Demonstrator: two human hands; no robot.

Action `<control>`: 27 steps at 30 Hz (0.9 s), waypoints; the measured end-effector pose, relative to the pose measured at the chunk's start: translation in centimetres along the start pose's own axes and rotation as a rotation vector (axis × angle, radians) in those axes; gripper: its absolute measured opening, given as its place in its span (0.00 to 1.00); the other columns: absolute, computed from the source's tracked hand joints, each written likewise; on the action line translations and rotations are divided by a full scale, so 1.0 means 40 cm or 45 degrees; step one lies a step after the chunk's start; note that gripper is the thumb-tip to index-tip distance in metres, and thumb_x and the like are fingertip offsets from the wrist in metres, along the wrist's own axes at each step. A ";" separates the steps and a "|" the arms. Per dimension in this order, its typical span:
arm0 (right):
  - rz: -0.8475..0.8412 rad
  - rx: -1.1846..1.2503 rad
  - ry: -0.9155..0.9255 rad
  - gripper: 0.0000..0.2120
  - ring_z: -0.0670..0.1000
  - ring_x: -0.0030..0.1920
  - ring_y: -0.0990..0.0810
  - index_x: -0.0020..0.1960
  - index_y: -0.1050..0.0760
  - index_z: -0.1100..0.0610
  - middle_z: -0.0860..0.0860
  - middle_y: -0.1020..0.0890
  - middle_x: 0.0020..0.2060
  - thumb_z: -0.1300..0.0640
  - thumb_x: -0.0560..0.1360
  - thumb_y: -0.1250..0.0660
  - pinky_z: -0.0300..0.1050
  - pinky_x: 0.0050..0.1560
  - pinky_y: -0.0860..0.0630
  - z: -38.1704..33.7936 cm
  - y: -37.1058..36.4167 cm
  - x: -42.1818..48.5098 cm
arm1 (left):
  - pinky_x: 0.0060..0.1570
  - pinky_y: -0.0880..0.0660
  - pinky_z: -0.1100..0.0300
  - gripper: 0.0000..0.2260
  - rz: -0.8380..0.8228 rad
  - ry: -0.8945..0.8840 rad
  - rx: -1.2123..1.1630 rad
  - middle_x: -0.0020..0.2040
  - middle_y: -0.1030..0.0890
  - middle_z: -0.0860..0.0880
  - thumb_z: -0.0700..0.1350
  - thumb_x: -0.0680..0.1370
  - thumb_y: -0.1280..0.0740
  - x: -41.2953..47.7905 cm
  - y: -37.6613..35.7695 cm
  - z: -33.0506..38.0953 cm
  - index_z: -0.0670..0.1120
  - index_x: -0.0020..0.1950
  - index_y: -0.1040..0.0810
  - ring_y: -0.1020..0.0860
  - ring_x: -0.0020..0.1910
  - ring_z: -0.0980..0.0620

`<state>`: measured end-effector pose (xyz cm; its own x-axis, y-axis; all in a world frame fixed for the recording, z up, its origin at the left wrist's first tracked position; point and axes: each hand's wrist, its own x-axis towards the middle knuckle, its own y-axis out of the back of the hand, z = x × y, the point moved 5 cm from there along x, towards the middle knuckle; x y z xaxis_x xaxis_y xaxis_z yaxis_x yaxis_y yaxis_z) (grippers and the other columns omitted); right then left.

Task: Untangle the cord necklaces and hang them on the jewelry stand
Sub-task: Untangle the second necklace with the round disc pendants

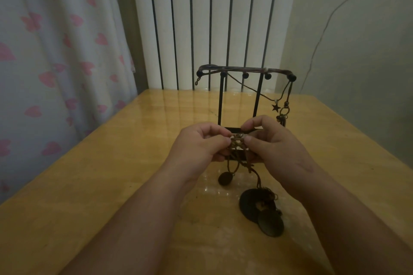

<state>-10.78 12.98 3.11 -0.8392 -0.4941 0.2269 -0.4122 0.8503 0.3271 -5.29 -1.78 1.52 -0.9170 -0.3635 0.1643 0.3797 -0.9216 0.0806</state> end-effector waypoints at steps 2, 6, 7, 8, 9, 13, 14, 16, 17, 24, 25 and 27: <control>0.002 -0.001 -0.001 0.09 0.49 0.44 0.16 0.53 0.27 0.43 0.50 0.15 0.43 0.58 0.81 0.38 0.48 0.46 0.18 0.001 0.000 0.002 | 0.46 0.20 0.54 0.07 0.019 -0.013 -0.021 0.46 0.16 0.46 0.37 0.77 0.33 0.001 -0.001 0.003 0.47 0.49 0.19 0.16 0.46 0.48; 0.030 -0.077 -0.004 0.12 0.46 0.42 0.17 0.49 0.23 0.45 0.48 0.16 0.42 0.59 0.81 0.40 0.43 0.43 0.18 -0.001 -0.002 0.004 | 0.50 0.20 0.50 0.10 0.001 -0.056 -0.092 0.43 0.17 0.49 0.36 0.78 0.36 -0.001 -0.006 0.012 0.50 0.52 0.22 0.17 0.46 0.47; 0.040 -0.103 0.004 0.12 0.43 0.41 0.18 0.48 0.22 0.45 0.47 0.17 0.42 0.60 0.81 0.40 0.38 0.40 0.20 -0.003 -0.002 0.003 | 0.51 0.20 0.49 0.10 0.010 -0.064 -0.093 0.42 0.17 0.49 0.36 0.78 0.36 0.000 -0.004 0.012 0.50 0.53 0.22 0.17 0.46 0.47; 0.058 -0.109 0.015 0.12 0.42 0.42 0.19 0.48 0.22 0.45 0.45 0.18 0.43 0.60 0.81 0.40 0.36 0.38 0.22 -0.006 0.000 0.003 | 0.51 0.20 0.48 0.10 0.015 -0.071 -0.091 0.42 0.17 0.49 0.36 0.78 0.36 0.001 -0.002 0.011 0.50 0.53 0.22 0.17 0.46 0.46; 0.082 -0.103 0.033 0.12 0.42 0.44 0.20 0.49 0.22 0.46 0.44 0.19 0.44 0.60 0.81 0.40 0.34 0.39 0.23 -0.009 0.004 0.002 | 0.52 0.20 0.46 0.10 0.014 -0.078 -0.089 0.43 0.17 0.47 0.36 0.78 0.35 0.002 -0.001 0.009 0.50 0.53 0.22 0.17 0.47 0.45; 0.095 -0.126 0.186 0.05 0.42 0.48 0.22 0.51 0.24 0.43 0.43 0.22 0.47 0.52 0.77 0.34 0.34 0.42 0.23 -0.024 0.003 -0.006 | 0.54 0.20 0.41 0.10 -0.014 -0.097 -0.102 0.43 0.16 0.46 0.36 0.77 0.32 -0.001 -0.003 0.011 0.48 0.55 0.23 0.16 0.48 0.43; 0.097 -0.230 0.221 0.05 0.40 0.49 0.23 0.50 0.25 0.40 0.40 0.23 0.47 0.47 0.74 0.32 0.36 0.44 0.24 -0.025 0.000 -0.006 | 0.55 0.20 0.40 0.11 -0.024 -0.097 -0.110 0.42 0.15 0.47 0.36 0.76 0.31 -0.001 -0.004 0.012 0.48 0.55 0.23 0.16 0.47 0.43; 0.107 -0.472 0.266 0.09 0.38 0.50 0.27 0.48 0.27 0.37 0.37 0.26 0.47 0.40 0.69 0.31 0.38 0.48 0.28 -0.022 -0.006 -0.002 | 0.55 0.21 0.40 0.11 -0.034 -0.095 -0.115 0.40 0.16 0.48 0.36 0.76 0.31 -0.001 -0.005 0.012 0.47 0.55 0.24 0.16 0.46 0.45; 0.111 -0.560 0.276 0.09 0.39 0.51 0.29 0.47 0.27 0.36 0.36 0.27 0.47 0.40 0.69 0.32 0.39 0.49 0.29 -0.023 -0.009 0.001 | 0.55 0.20 0.40 0.11 -0.039 -0.093 -0.120 0.39 0.16 0.48 0.35 0.76 0.31 0.001 -0.004 0.010 0.47 0.55 0.24 0.16 0.45 0.45; 0.098 -0.566 0.221 0.05 0.37 0.44 0.24 0.47 0.24 0.39 0.37 0.21 0.41 0.49 0.75 0.32 0.33 0.41 0.29 -0.020 -0.012 -0.003 | 0.48 0.21 0.49 0.11 -0.067 -0.062 -0.133 0.42 0.16 0.44 0.33 0.77 0.35 0.008 -0.008 0.002 0.48 0.53 0.24 0.18 0.42 0.46; 0.096 -0.551 0.200 0.06 0.38 0.43 0.22 0.47 0.24 0.39 0.39 0.19 0.40 0.50 0.76 0.33 0.35 0.42 0.25 -0.020 -0.014 -0.002 | 0.47 0.21 0.51 0.11 -0.065 -0.058 -0.140 0.42 0.17 0.44 0.33 0.77 0.36 0.008 -0.008 0.003 0.48 0.54 0.24 0.18 0.42 0.47; 0.103 -0.523 0.162 0.08 0.40 0.42 0.19 0.47 0.25 0.39 0.41 0.18 0.40 0.53 0.77 0.34 0.39 0.43 0.21 -0.018 -0.014 0.000 | 0.47 0.20 0.51 0.12 -0.055 -0.042 -0.158 0.42 0.18 0.44 0.33 0.78 0.37 0.008 -0.008 0.002 0.48 0.54 0.24 0.18 0.42 0.48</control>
<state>-10.30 12.38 3.60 -0.8022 -0.4690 0.3694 -0.1501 0.7573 0.6356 -5.71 -1.59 1.62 -0.9268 -0.3204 0.1960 0.3202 -0.9467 -0.0335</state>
